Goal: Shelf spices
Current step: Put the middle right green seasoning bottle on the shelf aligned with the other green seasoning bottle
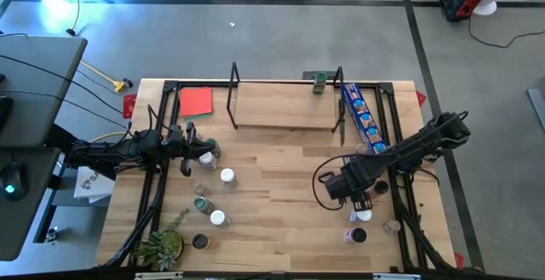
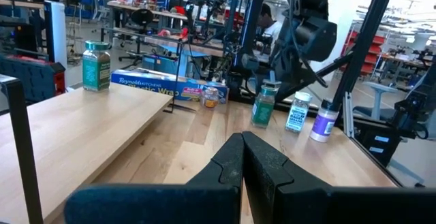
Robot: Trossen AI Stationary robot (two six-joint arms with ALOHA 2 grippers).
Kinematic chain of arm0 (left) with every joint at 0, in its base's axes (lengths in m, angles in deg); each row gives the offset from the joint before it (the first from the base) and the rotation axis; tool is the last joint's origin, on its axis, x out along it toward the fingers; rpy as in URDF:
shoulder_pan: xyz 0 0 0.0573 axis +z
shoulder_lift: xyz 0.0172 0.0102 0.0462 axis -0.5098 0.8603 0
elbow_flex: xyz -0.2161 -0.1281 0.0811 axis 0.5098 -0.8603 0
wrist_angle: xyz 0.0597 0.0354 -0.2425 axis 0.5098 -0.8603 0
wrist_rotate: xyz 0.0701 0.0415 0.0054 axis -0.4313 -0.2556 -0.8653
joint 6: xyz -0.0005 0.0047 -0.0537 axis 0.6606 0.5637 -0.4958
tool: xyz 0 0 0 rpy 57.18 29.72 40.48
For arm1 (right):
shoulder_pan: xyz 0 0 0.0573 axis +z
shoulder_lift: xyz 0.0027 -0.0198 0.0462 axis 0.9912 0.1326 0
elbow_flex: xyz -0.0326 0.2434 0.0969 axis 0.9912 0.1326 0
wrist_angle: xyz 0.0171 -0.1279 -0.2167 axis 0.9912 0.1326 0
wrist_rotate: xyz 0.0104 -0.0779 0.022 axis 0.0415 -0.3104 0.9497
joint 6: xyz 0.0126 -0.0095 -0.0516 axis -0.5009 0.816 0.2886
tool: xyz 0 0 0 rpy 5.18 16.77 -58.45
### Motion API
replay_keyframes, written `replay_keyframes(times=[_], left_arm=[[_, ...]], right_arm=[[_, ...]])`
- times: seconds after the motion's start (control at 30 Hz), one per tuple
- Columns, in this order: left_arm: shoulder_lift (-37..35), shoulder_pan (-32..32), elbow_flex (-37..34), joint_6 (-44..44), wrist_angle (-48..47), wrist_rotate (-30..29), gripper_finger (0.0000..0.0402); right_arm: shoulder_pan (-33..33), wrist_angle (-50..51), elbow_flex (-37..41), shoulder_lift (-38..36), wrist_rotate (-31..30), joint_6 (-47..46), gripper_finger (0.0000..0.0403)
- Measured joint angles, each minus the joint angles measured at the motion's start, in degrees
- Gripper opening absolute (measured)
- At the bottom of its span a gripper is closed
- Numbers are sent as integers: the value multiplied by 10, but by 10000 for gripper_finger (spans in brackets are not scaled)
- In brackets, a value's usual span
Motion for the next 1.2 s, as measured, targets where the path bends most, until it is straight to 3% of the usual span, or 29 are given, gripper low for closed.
replay_keyframes(times=[0.2,0.4,0.53,0.77,0.97,1.2], left_arm=[[0,0,0,0,0,0,1],[0,0,0,0,0,0,1],[0,0,0,0,0,0,1],[0,0,0,0,0,-2,1],[0,0,0,0,1,-2,1],[0,0,0,0,4,-10,1]], right_arm=[[0,2,1,0,0,-14,254],[-11,0,1,0,12,-46,189],[-43,3,-21,1,38,-74,189],[-155,32,-201,32,8,-57,189],[-268,169,-419,157,-60,73,189],[-401,172,-500,245,-116,229,189]])
